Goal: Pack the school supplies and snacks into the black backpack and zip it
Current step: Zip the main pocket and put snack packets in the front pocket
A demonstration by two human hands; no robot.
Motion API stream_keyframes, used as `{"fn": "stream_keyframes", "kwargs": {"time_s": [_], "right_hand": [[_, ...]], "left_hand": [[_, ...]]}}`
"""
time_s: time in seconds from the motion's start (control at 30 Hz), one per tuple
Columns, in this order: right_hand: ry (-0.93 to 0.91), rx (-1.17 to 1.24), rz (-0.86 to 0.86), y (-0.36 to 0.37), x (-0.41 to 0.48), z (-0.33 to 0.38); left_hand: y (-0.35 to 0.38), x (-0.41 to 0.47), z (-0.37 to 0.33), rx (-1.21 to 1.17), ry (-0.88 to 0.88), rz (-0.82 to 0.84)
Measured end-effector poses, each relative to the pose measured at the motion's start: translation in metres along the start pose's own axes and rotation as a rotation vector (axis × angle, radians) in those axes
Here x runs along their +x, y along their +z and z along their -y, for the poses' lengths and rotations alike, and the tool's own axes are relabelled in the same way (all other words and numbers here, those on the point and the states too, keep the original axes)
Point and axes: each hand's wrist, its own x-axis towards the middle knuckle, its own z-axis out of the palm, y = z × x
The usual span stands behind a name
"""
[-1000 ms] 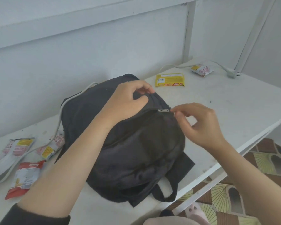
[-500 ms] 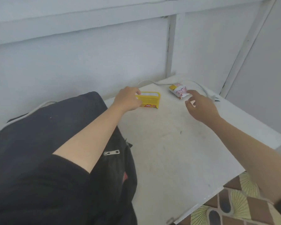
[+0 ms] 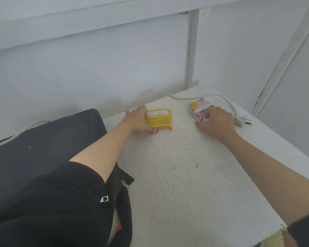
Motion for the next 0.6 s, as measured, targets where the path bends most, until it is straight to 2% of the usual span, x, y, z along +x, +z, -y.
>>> {"fn": "stream_keyframes", "kwargs": {"time_s": [0.1,0.33,0.47,0.6], "right_hand": [[-0.013,0.066,-0.091,0.002,-0.007,0.002],[-0.031,0.486,-0.151,-0.012,-0.045,0.033],[-0.093,0.681,-0.142,-0.028,-0.067,0.078],[-0.213,0.825,-0.099,-0.047,-0.094,0.135]], "left_hand": [[-0.003,0.000,0.000,-0.011,0.004,-0.020],[-0.038,-0.023,0.000,-0.034,0.018,-0.209],[-0.087,-0.077,0.001,-0.172,0.025,-0.322],[-0.125,-0.152,0.024,-0.123,0.007,-0.438]]}}
